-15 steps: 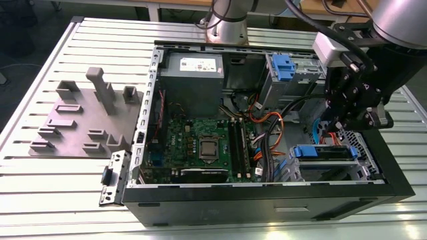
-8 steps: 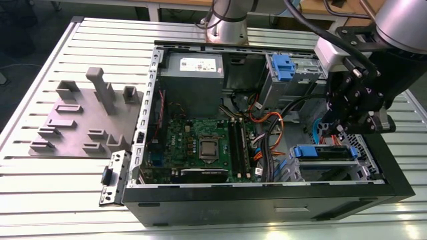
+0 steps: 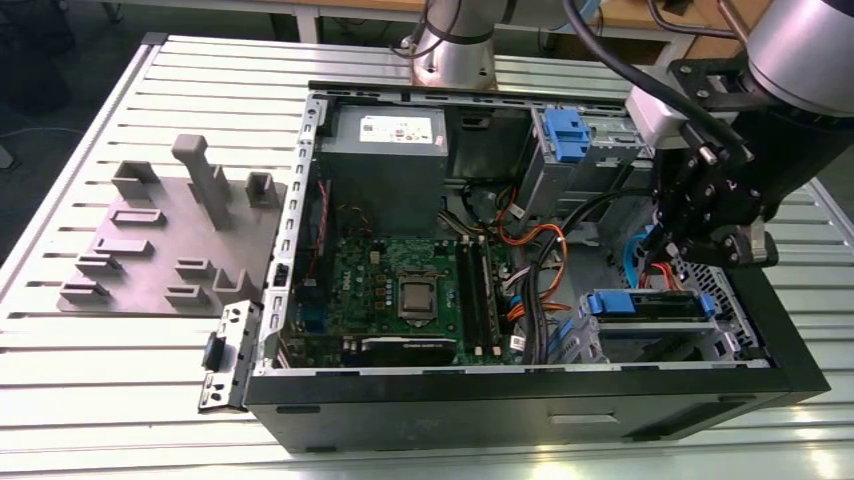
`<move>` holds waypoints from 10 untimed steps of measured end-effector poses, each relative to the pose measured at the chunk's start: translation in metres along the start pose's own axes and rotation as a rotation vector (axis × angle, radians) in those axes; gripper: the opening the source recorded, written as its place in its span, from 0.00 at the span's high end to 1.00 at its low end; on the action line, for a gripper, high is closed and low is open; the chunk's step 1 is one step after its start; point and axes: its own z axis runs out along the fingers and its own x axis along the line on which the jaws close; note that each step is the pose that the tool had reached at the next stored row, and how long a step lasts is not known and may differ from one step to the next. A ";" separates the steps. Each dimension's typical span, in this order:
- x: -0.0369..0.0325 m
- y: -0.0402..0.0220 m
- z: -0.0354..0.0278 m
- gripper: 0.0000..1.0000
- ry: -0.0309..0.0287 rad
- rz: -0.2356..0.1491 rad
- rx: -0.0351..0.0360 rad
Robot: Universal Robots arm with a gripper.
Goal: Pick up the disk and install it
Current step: 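Insert the second disk wire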
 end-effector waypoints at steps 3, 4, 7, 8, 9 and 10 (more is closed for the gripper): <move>0.0000 0.0000 0.0004 0.84 -0.0120 0.001 0.0006; 0.0001 0.0000 0.0003 0.84 -0.0130 0.001 0.0007; 0.0003 0.0000 0.0004 0.84 -0.0134 0.001 0.0007; 0.0003 0.0000 0.0004 0.84 -0.0134 0.001 0.0007; 0.0003 0.0001 0.0004 0.84 -0.0133 0.001 0.0006; 0.0006 0.0001 0.0003 0.84 -0.0133 0.001 0.0007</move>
